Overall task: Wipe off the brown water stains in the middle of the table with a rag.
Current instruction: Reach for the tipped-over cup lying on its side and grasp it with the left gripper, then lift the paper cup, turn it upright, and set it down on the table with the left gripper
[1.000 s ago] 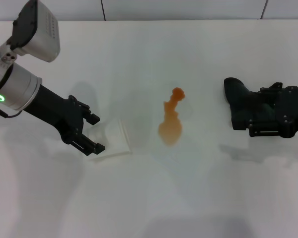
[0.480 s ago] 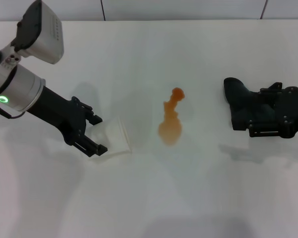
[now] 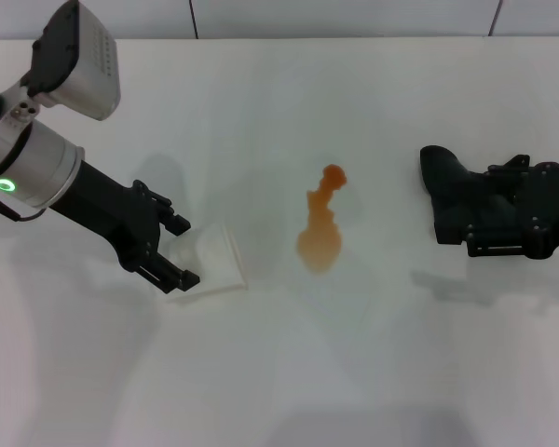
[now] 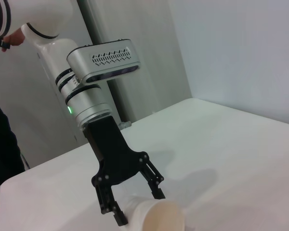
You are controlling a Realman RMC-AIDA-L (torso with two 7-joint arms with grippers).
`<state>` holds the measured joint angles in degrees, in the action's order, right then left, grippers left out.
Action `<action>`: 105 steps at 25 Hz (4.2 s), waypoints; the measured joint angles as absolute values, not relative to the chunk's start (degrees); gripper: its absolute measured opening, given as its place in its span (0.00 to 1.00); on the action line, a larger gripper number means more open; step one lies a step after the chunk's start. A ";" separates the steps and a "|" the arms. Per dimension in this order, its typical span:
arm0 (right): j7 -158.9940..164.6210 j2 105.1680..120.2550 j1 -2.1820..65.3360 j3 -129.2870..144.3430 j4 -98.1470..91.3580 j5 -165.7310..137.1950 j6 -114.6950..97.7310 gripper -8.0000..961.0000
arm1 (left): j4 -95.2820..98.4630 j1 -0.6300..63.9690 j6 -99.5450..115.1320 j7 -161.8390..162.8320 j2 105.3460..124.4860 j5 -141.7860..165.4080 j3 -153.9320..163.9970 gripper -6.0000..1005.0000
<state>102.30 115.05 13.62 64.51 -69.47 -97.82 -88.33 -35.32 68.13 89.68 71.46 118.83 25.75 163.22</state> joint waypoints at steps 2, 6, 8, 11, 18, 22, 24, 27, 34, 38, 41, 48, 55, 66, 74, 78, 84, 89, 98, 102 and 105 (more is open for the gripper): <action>102.30 115.05 13.62 64.51 -69.49 -97.82 -88.32 0.80 | -35.27 68.18 89.64 71.45 118.83 25.75 163.21 0.86; 102.30 115.05 13.62 64.51 -69.52 -97.81 -88.32 0.80 | -35.04 68.21 89.45 71.46 118.82 25.75 163.21 0.85; 102.30 115.05 13.62 64.50 -69.52 -97.81 -88.32 0.80 | -34.72 68.21 89.34 71.45 118.83 25.75 163.22 0.85; 102.30 115.05 13.62 64.49 -69.52 -97.80 -88.33 0.80 | -34.50 68.29 89.27 71.43 118.82 25.76 163.21 0.84; 102.30 115.05 13.74 64.48 -69.51 -97.76 -88.33 0.80 | -33.74 68.37 88.78 71.44 118.82 25.75 163.21 0.84; 102.30 115.05 13.79 64.46 -69.51 -97.74 -88.33 0.80 | -33.81 68.45 88.80 71.61 118.77 25.71 163.21 0.80; 102.30 115.05 13.83 64.44 -69.50 -97.73 -88.33 0.80 | -33.81 68.46 88.83 71.74 118.76 25.68 163.21 0.78; 102.30 115.05 13.89 64.42 -69.41 -97.74 -88.33 0.80 | -33.92 68.49 88.89 71.95 118.74 25.60 163.21 0.76; 102.24 115.05 13.89 64.34 -69.34 -97.75 -88.33 0.80 | -34.24 68.56 89.18 71.98 118.73 25.28 163.21 0.76; 102.23 115.05 13.89 64.33 -69.34 -97.76 -88.33 0.80 | -34.19 68.56 89.09 71.98 118.74 25.28 163.21 0.76; 102.21 115.05 13.89 64.31 -69.34 -97.79 -88.33 0.80 | -34.20 68.56 89.08 71.99 118.73 25.27 163.21 0.76; 102.20 115.05 13.89 64.25 -69.34 -97.82 -88.33 0.80 | -35.05 68.40 88.91 72.03 118.74 24.22 163.21 0.75; 102.13 115.05 13.89 64.19 -69.37 -97.83 -88.33 0.80 | -39.83 65.91 89.18 71.47 118.79 16.39 163.21 0.74; 102.15 114.97 13.96 64.10 -69.35 -97.82 -88.33 0.80 | -42.17 59.01 89.57 69.57 118.83 -1.81 163.21 0.73; 102.26 114.96 13.98 64.34 -69.25 -97.82 -88.34 0.80 | -41.40 51.79 90.07 67.80 119.00 -18.01 163.15 0.73; 102.34 114.96 13.98 64.48 -69.26 -97.82 -88.33 0.80 | -39.10 47.46 90.63 65.44 119.01 -26.08 163.13 0.72; 102.38 114.96 13.98 64.59 -69.25 -97.82 -88.85 0.80 | -33.73 42.26 90.95 60.24 118.95 -31.98 163.12 0.72; 102.38 114.96 14.03 64.66 -69.25 -97.82 -89.51 0.80 | -32.48 40.30 90.99 59.53 118.99 -31.94 163.12 0.62; 102.37 114.96 14.07 65.39 -69.50 -97.85 -90.52 0.80 | -30.51 37.90 89.34 56.96 119.09 -32.49 163.03 0.62; 102.50 114.96 14.07 66.08 -69.52 -97.89 -90.54 0.80 | -28.54 36.98 86.63 54.95 119.10 -32.45 163.03 0.63; 102.54 114.96 14.03 66.58 -69.71 -97.91 -90.54 0.80 | -26.81 36.32 84.37 53.51 119.09 -32.46 163.03 0.63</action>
<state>102.54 114.96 14.03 66.58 -69.71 -97.91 -90.54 -26.81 36.31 84.37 53.51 119.09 -32.46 163.03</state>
